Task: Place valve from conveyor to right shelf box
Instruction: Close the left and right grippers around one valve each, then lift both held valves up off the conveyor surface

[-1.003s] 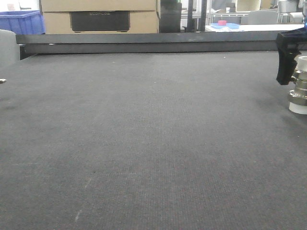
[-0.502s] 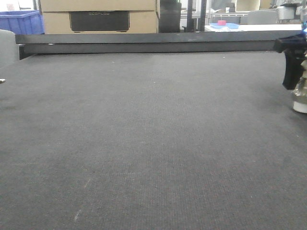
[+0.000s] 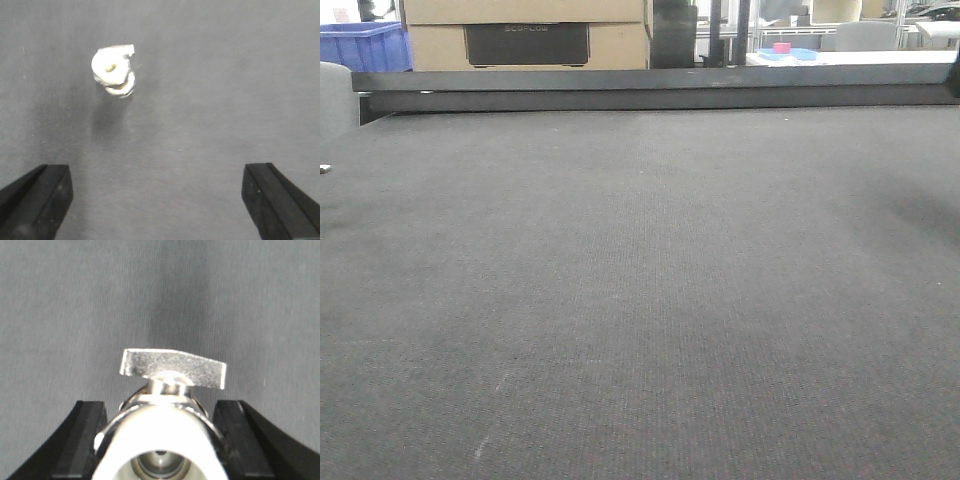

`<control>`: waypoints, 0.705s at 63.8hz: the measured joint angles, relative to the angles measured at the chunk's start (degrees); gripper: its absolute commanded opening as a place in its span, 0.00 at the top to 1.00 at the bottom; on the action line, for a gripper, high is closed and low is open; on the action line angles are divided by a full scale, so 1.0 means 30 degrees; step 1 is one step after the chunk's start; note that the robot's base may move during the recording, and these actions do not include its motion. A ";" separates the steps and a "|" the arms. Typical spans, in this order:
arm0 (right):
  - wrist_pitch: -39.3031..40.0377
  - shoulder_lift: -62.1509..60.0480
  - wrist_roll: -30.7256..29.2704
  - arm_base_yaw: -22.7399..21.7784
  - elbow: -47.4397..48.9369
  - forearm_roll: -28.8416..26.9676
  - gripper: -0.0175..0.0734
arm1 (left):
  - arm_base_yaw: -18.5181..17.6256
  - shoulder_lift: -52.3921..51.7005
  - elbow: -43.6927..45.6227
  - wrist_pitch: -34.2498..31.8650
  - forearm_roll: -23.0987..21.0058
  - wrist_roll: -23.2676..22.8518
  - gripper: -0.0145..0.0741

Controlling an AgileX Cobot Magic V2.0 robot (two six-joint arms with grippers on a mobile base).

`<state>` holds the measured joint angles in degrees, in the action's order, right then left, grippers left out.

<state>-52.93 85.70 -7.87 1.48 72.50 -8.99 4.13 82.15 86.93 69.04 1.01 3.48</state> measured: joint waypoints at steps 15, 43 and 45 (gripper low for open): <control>0.0301 -0.1414 0.0000 0.0000 -0.0891 -0.0107 0.98 | 0.1504 0.4681 0.3402 0.0255 -0.0337 0.1818 0.17; 0.0395 -0.1618 0.0000 0.0000 -0.0921 -0.0213 0.98 | 0.1623 1.0314 0.4878 0.0056 -0.1099 0.2315 0.17; 0.0395 -0.1652 0.0000 0.0000 -0.0921 -0.0249 0.98 | 0.1623 1.0512 0.4878 -0.0038 -0.1118 0.2315 0.17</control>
<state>-51.74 80.74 -7.87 1.48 69.74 -9.74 9.00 113.68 101.56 68.92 -2.34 10.42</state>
